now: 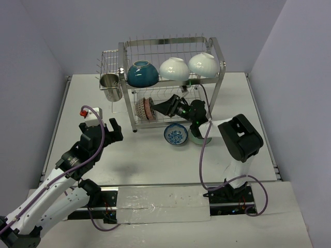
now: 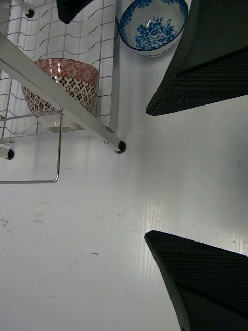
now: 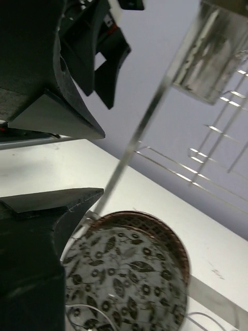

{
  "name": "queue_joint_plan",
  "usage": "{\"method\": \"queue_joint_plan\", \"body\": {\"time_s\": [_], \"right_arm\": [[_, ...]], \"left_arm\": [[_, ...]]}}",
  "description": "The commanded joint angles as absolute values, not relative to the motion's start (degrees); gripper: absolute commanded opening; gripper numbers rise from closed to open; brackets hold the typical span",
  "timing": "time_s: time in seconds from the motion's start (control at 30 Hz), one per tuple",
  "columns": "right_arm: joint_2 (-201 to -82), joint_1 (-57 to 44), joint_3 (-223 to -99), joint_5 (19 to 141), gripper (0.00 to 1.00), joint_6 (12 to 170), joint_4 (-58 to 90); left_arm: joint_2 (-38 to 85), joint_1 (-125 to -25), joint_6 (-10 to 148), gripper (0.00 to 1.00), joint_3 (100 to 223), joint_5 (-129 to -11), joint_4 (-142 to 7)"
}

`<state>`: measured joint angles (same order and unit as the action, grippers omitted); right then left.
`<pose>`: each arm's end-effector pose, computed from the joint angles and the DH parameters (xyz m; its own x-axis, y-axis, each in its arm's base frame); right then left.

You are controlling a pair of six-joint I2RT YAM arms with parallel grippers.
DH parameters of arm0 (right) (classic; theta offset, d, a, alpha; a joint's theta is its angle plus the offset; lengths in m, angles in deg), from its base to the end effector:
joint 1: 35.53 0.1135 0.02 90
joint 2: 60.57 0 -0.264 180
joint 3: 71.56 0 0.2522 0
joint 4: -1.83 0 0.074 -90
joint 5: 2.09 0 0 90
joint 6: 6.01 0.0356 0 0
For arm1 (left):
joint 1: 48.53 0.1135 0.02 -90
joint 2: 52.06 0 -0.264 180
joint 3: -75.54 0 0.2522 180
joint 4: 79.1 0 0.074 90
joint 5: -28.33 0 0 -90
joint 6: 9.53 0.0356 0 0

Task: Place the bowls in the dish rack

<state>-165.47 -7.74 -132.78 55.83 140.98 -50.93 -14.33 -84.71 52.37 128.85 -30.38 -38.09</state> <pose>0.3213 0.1907 0.2109 -0.6443 0.4636 -0.6082 -0.5850 0.2135 0.7824 0.1307 -0.0727 0.2979 -0.3650 -0.2317 -0.9017 -0.0522 0.9721 -0.2286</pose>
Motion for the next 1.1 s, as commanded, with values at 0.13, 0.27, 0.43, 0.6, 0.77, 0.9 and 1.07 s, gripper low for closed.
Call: {"method": "queue_joint_plan", "body": {"time_s": [0.13,0.27,0.43,0.6,0.77,0.9,1.07], "right_arm": [[-160.1,-6.1,-127.1,50.5,0.50,137.3,-47.1],[-154.5,-3.9,-125.3,50.7,0.51,130.9,-36.5],[-147.2,1.2,-127.1,59.1,0.53,113.5,-14.1],[-143.1,3.4,-124.5,64.7,0.53,109.6,-7.5],[-139.1,7.6,-123.6,75.2,0.53,105.3,0.4],[-135.5,12.2,-123.9,86.7,0.53,102.6,8.8],[-135.2,15.5,-126.2,95.6,0.53,101.7,15.2]], "left_arm": [[-14.9,-84.5,52.8,0.99,129.4,-30.7,-39.7],[-14.9,-84.4,53.1,0.99,129.4,-31.2,-39.8],[-14.7,-84.5,53.1,0.99,129.5,-31.4,-39.8],[-14.9,-84.5,53.3,0.99,129.4,-31.7,-40.0],[-14.8,-84.5,53.4,0.99,129.4,-32.0,-40.1],[-14.5,-84.5,53.5,0.99,129.4,-32.3,-40.1],[-14.2,-84.5,53.5,0.99,129.4,-32.5,-40.1]]}}
